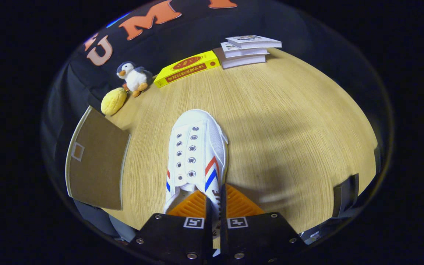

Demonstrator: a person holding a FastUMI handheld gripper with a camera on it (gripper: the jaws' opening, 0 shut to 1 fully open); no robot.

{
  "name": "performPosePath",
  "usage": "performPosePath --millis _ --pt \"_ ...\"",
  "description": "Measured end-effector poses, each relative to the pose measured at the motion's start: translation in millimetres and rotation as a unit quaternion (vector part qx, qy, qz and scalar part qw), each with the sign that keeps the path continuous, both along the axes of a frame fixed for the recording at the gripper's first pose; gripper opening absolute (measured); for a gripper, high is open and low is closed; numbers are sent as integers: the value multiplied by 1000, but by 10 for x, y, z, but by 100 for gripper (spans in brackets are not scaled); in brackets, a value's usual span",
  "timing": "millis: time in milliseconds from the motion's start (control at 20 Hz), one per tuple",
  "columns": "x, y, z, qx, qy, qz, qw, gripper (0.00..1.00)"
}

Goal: Open the storage box then place both shoes into the box .Put the left shoe in first, then the right shoe, with the right side of both shoes facing outward in a uniform manner.

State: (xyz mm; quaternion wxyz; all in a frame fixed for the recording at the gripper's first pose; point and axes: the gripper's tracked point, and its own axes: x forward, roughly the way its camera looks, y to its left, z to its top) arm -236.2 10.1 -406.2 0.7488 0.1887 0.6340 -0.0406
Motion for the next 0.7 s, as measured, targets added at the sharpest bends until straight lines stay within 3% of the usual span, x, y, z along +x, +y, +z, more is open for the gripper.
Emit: performPosePath --millis 350,700 --pt "470 246 539 20 -68 -26 997 2" --pt "1046 947 1350 60 -126 -2 990 2"
